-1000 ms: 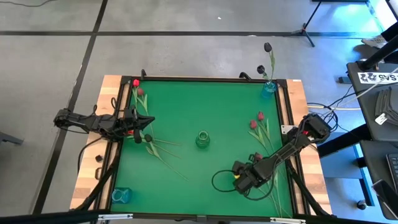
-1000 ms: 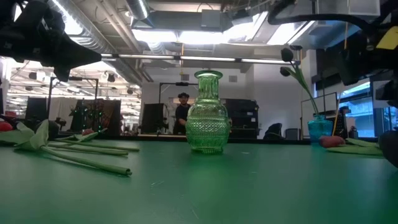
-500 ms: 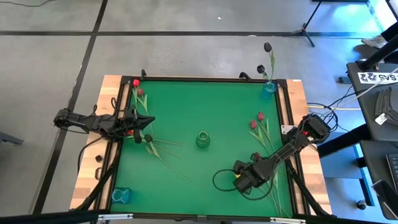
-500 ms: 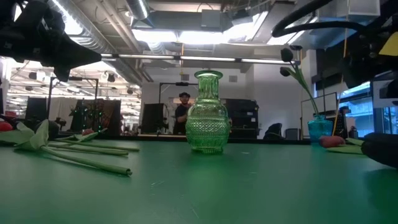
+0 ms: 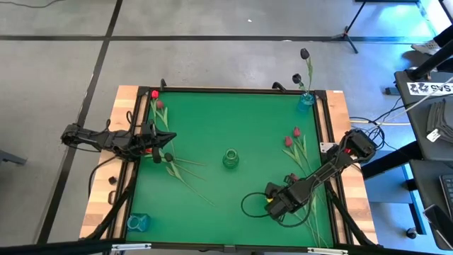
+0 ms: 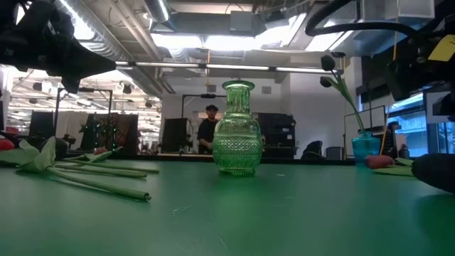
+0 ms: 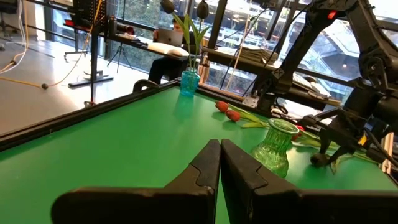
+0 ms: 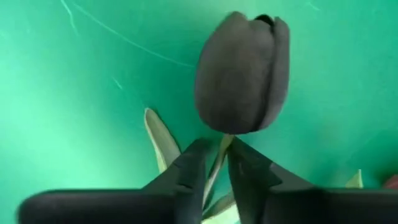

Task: Sort flowers into vase by color
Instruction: Put the right black flower into the top right blue vase

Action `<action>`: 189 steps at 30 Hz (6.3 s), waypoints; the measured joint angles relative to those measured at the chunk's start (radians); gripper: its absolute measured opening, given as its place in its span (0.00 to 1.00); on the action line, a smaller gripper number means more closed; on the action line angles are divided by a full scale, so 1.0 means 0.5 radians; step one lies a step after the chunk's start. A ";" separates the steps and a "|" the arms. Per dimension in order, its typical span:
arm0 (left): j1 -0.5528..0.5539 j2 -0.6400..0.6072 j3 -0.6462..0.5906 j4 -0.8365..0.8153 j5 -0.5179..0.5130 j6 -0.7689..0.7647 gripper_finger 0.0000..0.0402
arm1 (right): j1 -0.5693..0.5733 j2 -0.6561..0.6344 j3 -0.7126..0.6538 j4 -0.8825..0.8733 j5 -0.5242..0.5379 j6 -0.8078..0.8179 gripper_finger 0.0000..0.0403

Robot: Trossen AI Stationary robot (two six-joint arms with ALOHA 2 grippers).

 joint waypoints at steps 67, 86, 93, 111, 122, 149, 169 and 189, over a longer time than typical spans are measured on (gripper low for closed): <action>0.000 0.000 0.000 -0.002 0.001 0.000 0.03 | -2.408 -1.428 0.181 -0.002 3.036 -0.879 0.02; 0.000 0.000 0.000 -0.002 0.001 0.000 0.03 | -2.790 -1.334 0.069 1.232 2.221 -2.054 0.02; -0.001 0.001 -0.001 -0.002 0.000 0.000 0.03 | -2.789 -1.334 -0.139 1.448 2.206 -2.057 0.02; 0.000 0.001 -0.001 -0.002 0.000 0.001 0.03 | -2.789 -1.353 -0.213 1.690 2.154 -2.341 0.02; 0.000 0.000 0.000 -0.001 0.000 0.000 0.03 | -2.343 -1.437 -0.212 1.518 1.658 -2.518 0.02; 0.000 0.001 0.000 -0.002 0.001 0.001 0.03 | -1.648 -1.309 -0.079 0.187 0.015 -2.419 0.04; 0.000 0.000 -0.001 -0.002 0.001 0.001 0.03 | -1.463 -0.816 -0.082 -0.698 0.597 -2.461 0.60; 0.000 0.000 0.000 -0.002 0.000 0.000 0.03 | -2.296 -0.543 -0.329 -0.171 0.762 -3.548 0.61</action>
